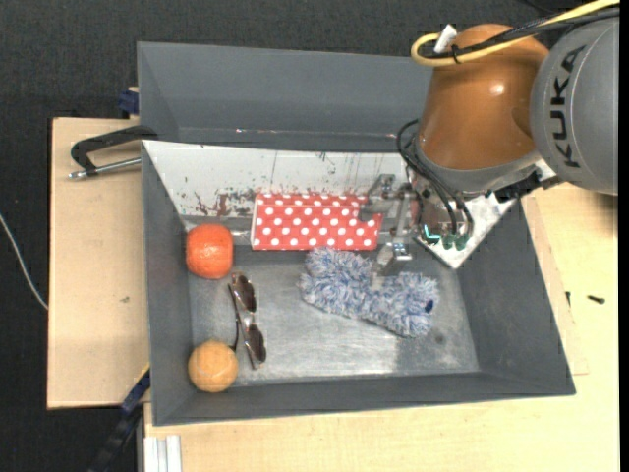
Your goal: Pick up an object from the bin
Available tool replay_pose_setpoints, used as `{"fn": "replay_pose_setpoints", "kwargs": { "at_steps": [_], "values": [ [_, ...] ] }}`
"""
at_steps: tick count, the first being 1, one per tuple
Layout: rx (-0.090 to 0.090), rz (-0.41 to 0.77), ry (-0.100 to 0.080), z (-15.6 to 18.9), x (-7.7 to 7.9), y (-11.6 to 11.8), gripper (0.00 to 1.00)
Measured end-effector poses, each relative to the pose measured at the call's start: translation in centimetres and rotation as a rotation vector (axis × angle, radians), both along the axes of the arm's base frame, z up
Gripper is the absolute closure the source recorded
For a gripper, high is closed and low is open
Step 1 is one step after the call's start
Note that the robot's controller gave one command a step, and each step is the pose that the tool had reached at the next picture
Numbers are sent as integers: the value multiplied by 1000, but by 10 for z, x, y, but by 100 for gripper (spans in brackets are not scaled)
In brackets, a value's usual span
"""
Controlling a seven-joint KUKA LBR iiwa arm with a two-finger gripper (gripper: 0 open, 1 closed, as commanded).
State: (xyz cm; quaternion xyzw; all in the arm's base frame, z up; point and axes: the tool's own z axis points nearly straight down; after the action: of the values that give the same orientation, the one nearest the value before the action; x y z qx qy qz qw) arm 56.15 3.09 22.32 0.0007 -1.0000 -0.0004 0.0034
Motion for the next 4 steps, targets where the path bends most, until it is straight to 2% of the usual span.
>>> {"fn": "replay_pose_setpoints", "kwargs": {
  "at_steps": [1,2,3,4],
  "values": [
    [0,0,-4,2,0,0,0],
    [0,-33,-18,-5,28,-26,0],
    [2,231,-9,-121,-10,38,100],
    [2,231,-9,-121,-10,38,100]
  ]
}}
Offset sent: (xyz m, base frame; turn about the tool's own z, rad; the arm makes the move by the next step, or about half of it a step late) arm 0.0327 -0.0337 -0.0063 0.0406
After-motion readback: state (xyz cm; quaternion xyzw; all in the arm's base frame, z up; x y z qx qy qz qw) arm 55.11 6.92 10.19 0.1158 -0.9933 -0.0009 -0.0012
